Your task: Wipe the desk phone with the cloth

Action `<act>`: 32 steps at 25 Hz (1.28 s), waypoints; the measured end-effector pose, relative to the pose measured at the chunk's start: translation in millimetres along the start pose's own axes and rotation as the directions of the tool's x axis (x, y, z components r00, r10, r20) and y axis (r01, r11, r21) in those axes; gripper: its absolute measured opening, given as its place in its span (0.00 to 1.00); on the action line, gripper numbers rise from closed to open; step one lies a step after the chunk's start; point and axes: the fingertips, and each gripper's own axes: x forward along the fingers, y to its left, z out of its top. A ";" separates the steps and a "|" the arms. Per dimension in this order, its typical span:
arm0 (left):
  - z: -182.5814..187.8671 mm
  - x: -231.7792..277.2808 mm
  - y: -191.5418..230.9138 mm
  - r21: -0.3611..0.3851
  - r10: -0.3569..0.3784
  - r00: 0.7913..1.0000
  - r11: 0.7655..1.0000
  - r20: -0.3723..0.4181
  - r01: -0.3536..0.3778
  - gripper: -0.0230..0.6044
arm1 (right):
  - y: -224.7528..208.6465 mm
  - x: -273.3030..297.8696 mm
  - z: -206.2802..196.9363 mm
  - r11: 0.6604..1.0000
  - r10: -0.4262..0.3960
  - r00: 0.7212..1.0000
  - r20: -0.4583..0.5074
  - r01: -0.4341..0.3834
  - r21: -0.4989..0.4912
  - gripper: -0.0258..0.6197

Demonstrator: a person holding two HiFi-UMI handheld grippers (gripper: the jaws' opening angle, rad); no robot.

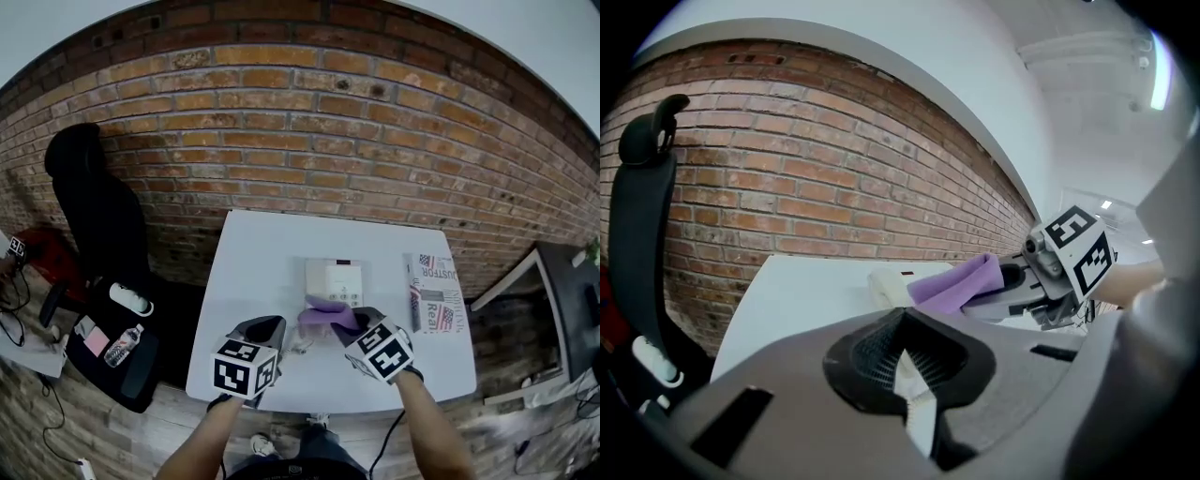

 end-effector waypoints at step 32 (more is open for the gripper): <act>12.2 64.3 57.1 -0.169 0.304 0.950 0.935 -0.066 -0.311 0.04 | -125.3 158.6 89.2 0.833 0.550 0.832 -0.075 -0.552 -0.023 0.11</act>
